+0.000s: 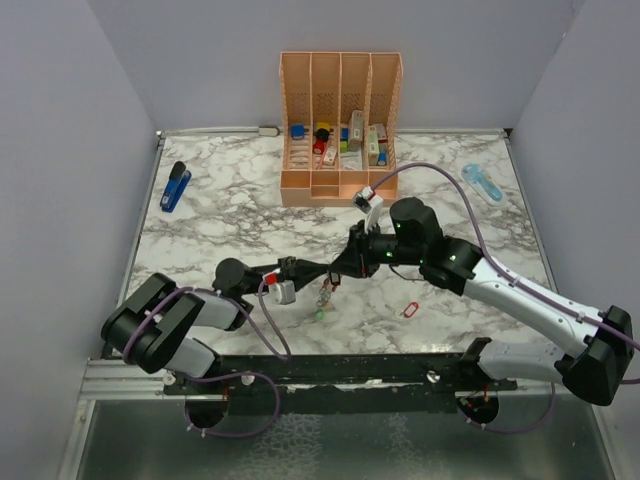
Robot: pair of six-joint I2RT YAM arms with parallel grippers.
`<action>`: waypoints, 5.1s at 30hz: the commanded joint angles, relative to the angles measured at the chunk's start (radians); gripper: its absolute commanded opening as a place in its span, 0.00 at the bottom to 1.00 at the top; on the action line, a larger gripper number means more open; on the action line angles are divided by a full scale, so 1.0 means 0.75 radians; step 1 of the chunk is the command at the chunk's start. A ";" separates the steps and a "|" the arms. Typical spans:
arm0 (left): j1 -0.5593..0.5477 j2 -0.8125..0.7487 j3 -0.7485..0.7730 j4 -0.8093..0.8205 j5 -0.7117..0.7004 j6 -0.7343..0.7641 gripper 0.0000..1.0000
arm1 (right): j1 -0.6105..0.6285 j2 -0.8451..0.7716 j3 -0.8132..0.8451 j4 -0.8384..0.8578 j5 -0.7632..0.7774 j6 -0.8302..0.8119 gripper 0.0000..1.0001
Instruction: Put the keys on the keyring
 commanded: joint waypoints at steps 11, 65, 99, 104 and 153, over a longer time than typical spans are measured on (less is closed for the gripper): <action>-0.075 0.053 0.086 0.333 -0.059 -0.129 0.00 | -0.004 -0.124 0.163 -0.161 0.174 -0.036 0.17; -0.255 -0.164 0.294 0.340 -0.533 -0.529 0.00 | -0.004 -0.155 0.296 0.056 0.534 -0.561 0.16; -0.257 -0.103 0.282 0.341 -0.525 -0.362 0.00 | -0.001 -0.240 0.181 -0.031 0.196 -0.322 0.17; -0.257 -0.111 0.279 0.341 -0.503 -0.369 0.00 | -0.001 -0.274 0.211 -0.107 0.298 -0.370 0.25; -0.252 -0.160 0.251 0.339 -0.226 -0.550 0.00 | -0.001 -0.308 0.180 -0.287 -0.108 -1.261 0.22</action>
